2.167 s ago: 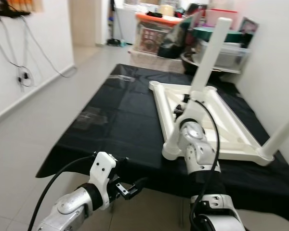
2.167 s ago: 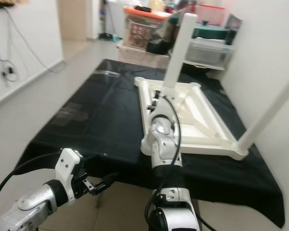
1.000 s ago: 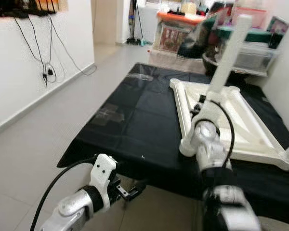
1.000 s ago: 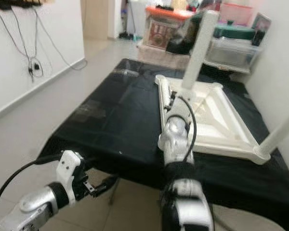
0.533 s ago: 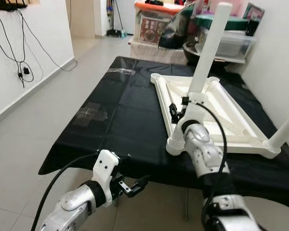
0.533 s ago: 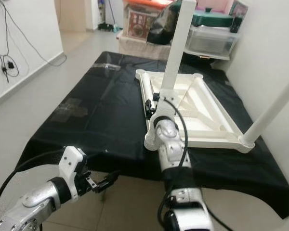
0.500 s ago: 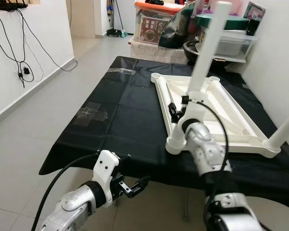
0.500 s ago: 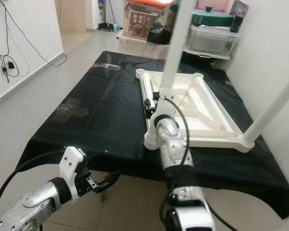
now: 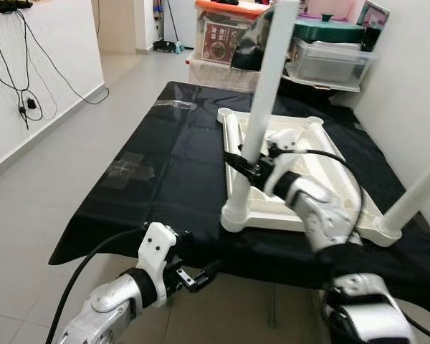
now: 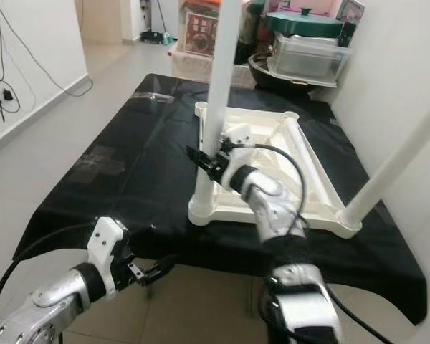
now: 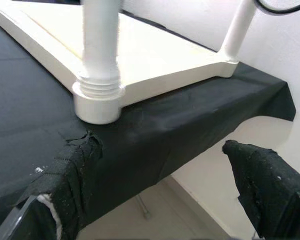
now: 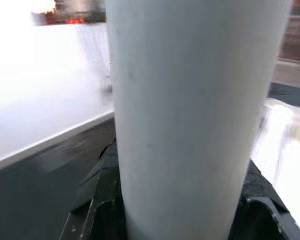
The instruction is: Building children table
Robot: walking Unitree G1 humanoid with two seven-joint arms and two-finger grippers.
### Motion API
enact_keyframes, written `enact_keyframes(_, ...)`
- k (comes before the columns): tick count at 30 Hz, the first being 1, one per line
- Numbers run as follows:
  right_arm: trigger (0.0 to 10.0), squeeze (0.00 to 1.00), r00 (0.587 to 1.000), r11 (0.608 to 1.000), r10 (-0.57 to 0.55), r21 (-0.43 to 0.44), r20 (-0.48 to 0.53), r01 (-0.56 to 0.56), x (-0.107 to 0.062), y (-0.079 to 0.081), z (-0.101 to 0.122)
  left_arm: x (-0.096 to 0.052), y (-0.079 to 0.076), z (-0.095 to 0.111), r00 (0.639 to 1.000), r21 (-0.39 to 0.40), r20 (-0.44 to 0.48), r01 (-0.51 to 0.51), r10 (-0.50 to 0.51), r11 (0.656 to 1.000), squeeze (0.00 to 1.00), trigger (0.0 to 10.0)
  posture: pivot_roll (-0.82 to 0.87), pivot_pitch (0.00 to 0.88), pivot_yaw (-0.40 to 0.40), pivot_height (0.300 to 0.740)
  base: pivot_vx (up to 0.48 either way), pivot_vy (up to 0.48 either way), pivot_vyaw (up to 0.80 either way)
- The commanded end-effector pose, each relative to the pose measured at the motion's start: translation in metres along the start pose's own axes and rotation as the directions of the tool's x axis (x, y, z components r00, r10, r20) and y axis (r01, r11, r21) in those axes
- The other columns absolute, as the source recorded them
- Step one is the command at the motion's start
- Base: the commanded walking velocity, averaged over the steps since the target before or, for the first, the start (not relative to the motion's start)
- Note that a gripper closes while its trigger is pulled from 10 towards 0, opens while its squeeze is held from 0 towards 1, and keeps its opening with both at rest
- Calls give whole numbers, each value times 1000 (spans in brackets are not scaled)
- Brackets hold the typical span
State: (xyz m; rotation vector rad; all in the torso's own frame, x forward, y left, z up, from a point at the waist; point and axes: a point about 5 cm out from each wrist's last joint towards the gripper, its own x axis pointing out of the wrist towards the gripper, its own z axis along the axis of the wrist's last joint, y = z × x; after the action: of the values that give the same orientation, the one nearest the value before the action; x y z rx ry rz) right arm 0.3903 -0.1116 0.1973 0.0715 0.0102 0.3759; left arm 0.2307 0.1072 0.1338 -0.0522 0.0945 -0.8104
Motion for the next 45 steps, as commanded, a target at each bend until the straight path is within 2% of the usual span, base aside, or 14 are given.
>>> enact_keyframes(1,0,0,802,827,-538,23,-259,562,-23,-47,-50,-1,-3,-3,1000,-3,-11,-1,1,1000,0,10000,139,0,-138,740,0,0,0)
enact_keyframes(9,0,0,783,802,-573,34,-244,597,-40,-16,-64,-2,1,-1,1000,1,-9,-4,4,1000,0,10000,136,0,-122,740,0,0,0)
enact_keyframes(10,10000,0,871,876,-459,71,-176,476,-35,1,-55,-2,1,-1,1000,2,-15,6,-6,1000,0,10000,118,0,-110,740,0,0,0)
enact_keyframes(12,10000,0,919,917,-374,97,-126,387,-32,11,-49,-1,1,-2,1000,2,-18,13,-13,1000,0,10000,110,0,-105,740,0,0,0)
enact_keyframes(13,10000,514,944,939,-319,113,-82,326,-31,14,-42,0,1,-3,1000,3,-21,19,-19,1000,0,10000,109,0,-105,740,0,0,0)
enact_keyframes(15,10000,514,955,948,-291,120,-57,296,-30,16,-39,0,1,-3,1000,4,-22,22,-22,1000,0,10000,109,0,-105,740,0,0,0)
enact_keyframes(16,10000,1000,964,957,-263,119,-32,265,-27,12,-31,1,1,-3,1000,5,-19,23,-23,1000,0,10000,109,0,-112,740,0,0,0)
enact_keyframes(19,10000,1000,984,979,-172,123,42,165,-22,3,-10,3,0,-2,1000,6,-12,22,-21,1000,0,10000,112,0,-119,740,0,0,0)
enact_keyframes(20,10000,0,985,980,-163,126,53,155,-22,2,-7,3,0,-2,1000,6,-11,21,-21,1000,0,10000,112,0,-119,740,0,0,0)
enact_keyframes(29,10000,0,920,921,387,-62,60,-384,-26,-11,10,2,2,-4,1000,5,-14,16,-16,1000,0,10000,116,0,-124,740,0,0,0)
enact_keyframes(30,0,0,914,914,403,-67,36,-400,-25,-9,4,3,1,-4,1000,6,-13,17,-17,1000,0,10000,115,0,-124,740,0,0,0)
enact_keyframes(33,0,0,907,905,420,-72,-19,-420,-22,-7,-7,4,0,-3,1000,6,-11,20,-20,1000,0,10000,130,0,-134,740,0,0,0)
enact_keyframes(40,0,0,974,989,-132,-93,-185,116,-10,-39,-29,1,-2,-4,1000,-5,-11,9,-9,1000,0,10000,138,0,-136,740,0,0,0)
enact_keyframes(45,0,0,748,763,-619,42,-242,645,-34,-66,-49,-1,0,-3,1000,-1,-13,5,-5,1000,0,10000,136,0,-130,740,0,0,0)
